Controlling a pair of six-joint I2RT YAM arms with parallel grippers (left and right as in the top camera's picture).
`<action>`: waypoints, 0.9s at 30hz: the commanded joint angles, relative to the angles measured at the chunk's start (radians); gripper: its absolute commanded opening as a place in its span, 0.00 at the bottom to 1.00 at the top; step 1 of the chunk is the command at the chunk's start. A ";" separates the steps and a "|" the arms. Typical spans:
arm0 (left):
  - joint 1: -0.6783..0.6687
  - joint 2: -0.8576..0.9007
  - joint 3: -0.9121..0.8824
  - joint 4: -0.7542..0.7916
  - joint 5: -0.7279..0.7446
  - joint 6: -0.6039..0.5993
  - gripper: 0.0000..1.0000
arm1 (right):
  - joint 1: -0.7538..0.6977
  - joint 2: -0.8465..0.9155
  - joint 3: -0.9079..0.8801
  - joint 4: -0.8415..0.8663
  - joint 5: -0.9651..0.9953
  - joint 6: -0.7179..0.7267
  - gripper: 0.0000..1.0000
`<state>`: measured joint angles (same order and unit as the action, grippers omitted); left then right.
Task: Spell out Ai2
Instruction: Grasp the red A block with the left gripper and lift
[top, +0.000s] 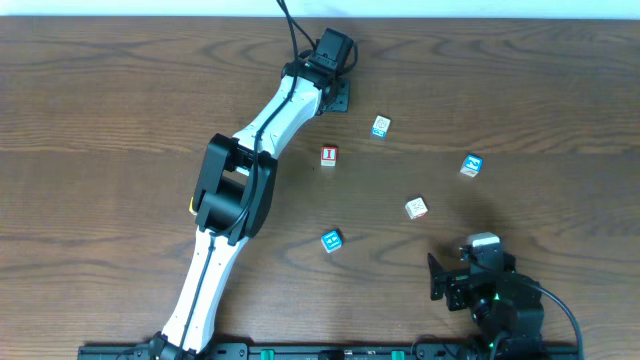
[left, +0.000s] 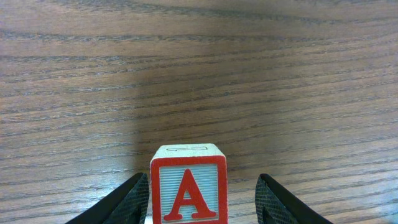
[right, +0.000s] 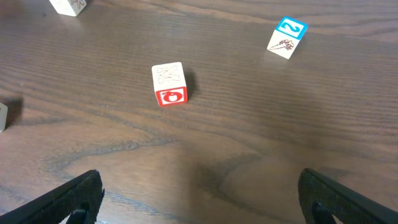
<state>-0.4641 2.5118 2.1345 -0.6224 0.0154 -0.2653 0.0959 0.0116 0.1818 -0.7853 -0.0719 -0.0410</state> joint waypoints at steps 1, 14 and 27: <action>0.000 0.016 0.014 -0.002 -0.012 -0.002 0.54 | -0.006 -0.006 -0.009 0.001 -0.004 -0.001 0.99; 0.000 0.019 0.014 -0.005 -0.013 -0.004 0.42 | -0.006 -0.006 -0.009 0.001 -0.004 -0.001 0.99; 0.008 0.019 0.014 -0.007 -0.016 -0.004 0.31 | -0.006 -0.006 -0.009 0.001 -0.004 -0.001 0.99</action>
<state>-0.4614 2.5118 2.1345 -0.6243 0.0147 -0.2653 0.0959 0.0116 0.1818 -0.7853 -0.0719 -0.0410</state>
